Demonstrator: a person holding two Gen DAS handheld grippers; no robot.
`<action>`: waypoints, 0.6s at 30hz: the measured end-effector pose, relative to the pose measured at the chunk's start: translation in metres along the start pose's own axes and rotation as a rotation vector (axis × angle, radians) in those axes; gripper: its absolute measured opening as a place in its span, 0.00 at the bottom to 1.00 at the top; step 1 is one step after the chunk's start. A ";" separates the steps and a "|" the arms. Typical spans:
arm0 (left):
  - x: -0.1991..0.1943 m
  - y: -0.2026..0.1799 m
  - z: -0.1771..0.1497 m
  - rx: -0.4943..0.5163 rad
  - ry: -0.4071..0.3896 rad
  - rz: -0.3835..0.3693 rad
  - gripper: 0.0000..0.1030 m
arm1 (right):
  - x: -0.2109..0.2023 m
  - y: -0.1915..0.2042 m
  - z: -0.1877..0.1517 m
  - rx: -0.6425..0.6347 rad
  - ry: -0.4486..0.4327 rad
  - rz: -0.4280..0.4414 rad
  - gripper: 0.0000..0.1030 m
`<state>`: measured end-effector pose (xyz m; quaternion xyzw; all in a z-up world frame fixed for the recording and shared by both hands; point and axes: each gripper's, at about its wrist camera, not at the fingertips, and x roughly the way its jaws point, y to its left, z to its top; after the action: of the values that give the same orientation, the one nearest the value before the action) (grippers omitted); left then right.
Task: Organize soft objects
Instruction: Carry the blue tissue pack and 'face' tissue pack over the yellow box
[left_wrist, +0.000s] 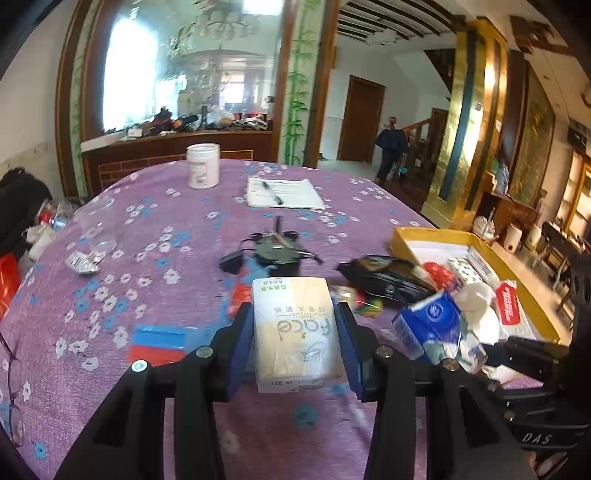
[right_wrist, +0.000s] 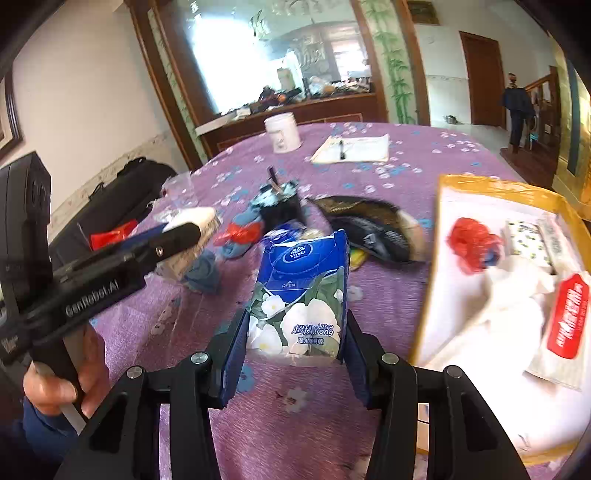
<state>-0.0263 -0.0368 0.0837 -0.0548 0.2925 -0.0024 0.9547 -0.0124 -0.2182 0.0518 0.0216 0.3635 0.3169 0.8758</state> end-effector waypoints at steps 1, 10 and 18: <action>0.000 -0.005 0.000 0.010 0.000 -0.002 0.42 | -0.004 -0.003 0.000 0.005 -0.008 -0.001 0.51; 0.001 -0.060 -0.001 0.119 0.004 -0.020 0.42 | -0.036 -0.037 -0.006 0.070 -0.069 -0.013 0.51; 0.010 -0.097 -0.004 0.189 0.030 -0.045 0.42 | -0.053 -0.069 -0.014 0.135 -0.104 -0.018 0.51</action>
<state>-0.0175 -0.1337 0.0854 0.0289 0.3040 -0.0521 0.9508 -0.0127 -0.3061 0.0557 0.0937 0.3382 0.2821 0.8929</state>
